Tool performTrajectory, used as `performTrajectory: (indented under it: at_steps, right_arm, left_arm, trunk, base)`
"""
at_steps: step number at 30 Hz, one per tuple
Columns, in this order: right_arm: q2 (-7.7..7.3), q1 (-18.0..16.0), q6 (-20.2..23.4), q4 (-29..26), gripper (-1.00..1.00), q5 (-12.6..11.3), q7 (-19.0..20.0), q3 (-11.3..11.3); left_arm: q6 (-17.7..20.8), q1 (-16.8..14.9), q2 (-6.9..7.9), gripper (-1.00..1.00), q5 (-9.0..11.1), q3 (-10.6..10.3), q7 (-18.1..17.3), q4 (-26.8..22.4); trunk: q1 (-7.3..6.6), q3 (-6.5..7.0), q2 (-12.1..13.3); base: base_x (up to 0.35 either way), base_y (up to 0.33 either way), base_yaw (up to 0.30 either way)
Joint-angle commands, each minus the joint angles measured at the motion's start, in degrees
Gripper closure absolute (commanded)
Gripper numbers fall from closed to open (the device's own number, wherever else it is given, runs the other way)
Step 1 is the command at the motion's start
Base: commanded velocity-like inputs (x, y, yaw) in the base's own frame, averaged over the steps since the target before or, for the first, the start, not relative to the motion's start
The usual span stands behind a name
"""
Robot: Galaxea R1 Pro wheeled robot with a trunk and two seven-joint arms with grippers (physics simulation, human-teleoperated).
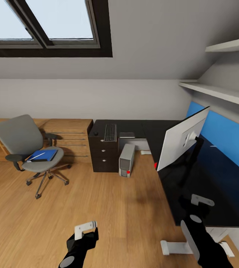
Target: In the bedroom, organize the workspace by keeping the computer under the desk, ensuring the monitor is on the desk, placing the keyboard on the desk next to the monitor, placing the mouse on the desk next to the keyboard, moving the folder from the swivel chair onto the desk next to the mouse, stacking the notebook on top of the folder with the pen on top of the notebook, and positioning the swivel chair next to the desk.
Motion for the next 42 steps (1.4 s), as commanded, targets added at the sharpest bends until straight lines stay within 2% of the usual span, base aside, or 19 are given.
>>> performTrajectory:
  at_steps: [1, 4, 6, 10, 13, 20, 30, 34, 38, 39, 42]
  right_arm:
    - [-0.04, -0.7, 0.3, 0.8, -1.00, -1.7, -0.3, -0.1]
    - [-0.11, -2.0, 0.3, 2.0, -1.00, -4.9, -0.3, -0.5]
    - [-0.13, -2.2, 0.3, 2.1, -1.00, -5.5, -0.3, -0.6]
    - [-0.11, -2.3, 0.3, 1.2, -1.00, -5.7, -0.5, -1.1]
    - [0.08, -2.2, 0.3, -4.1, -1.00, -5.8, -0.7, -1.9]
    - [0.24, -2.2, 0.4, -5.3, -1.00, -5.8, -0.5, -1.7]
    - [0.38, -2.2, 0.4, -5.3, -1.00, -5.8, -0.3, -1.4]
    - [0.42, -2.2, 0.3, -5.2, -1.00, -5.8, -0.3, 0.1]
    - [0.54, -2.2, 0.2, -5.2, -1.00, -5.7, -0.6, 2.7]
    - [1.19, -2.2, 0.1, -5.2, -1.00, -5.6, -0.7, 3.3]
    - [1.40, -2.2, 0.1, -5.2, -1.00, -5.6, -0.8, 3.5]
  left_arm:
    - [1.1, 0.0, -0.20, -1.00, 0.5, 0.0, 0.3, -0.1]
    - [5.1, 0.0, -0.92, -1.00, 0.5, 0.0, 0.3, 0.0]
    - [6.1, -0.1, -1.07, -1.00, 0.6, 0.1, 0.2, 0.4]
    - [6.5, -0.1, -1.11, -1.00, 0.7, 0.1, 0.2, 1.5]
    - [6.4, -0.2, -1.13, -1.00, 0.6, 0.2, 0.4, 2.2]
    - [6.3, -0.2, -1.06, -1.00, 0.6, 0.3, 0.8, 2.3]
    - [6.3, -0.2, -1.11, -1.00, 0.4, 0.1, 0.7, 2.4]
    - [6.3, -0.2, -1.11, -1.00, 0.5, 0.1, 0.7, 2.8]
    - [6.3, -0.2, -1.11, -1.00, 0.5, 0.1, 0.7, 3.6]
    - [6.3, -0.2, -1.11, -1.00, 0.5, 0.0, 0.6, 3.8]
    - [6.3, -0.2, -1.11, -1.00, 0.5, 0.0, 0.6, 3.8]
  trunk:
    - [-0.20, 0.09, 0.3]
    - [-0.86, 0.63, 1.5]
    - [-1.29, 0.99, 2.3]
    - [-2.17, 1.71, 3.9]
    - [-2.39, 1.89, 4.3]
    - [-2.39, 1.89, 4.3]
    - [-2.39, 1.89, 4.3]
    - [-2.39, 1.89, 4.3]
    - [-2.39, 1.89, 4.3]
    - [-2.39, 1.89, 4.3]
    - [-2.39, 1.89, 4.3]
  base:
    - [0.000, 0.000, 0.000]
    - [0.000, 0.000, 0.000]
    - [0.000, 0.000, 0.000]
    - [0.000, 0.000, 0.000]
    - [0.000, 0.000, 0.000]
    - [0.000, -0.025, 0.000]
    - [0.000, -0.286, 0.000]
    - [0.000, -0.325, 0.000]
    - [0.000, -0.341, 0.006]
    - [0.000, -0.346, 0.202]
    - [0.000, -0.346, 0.220]
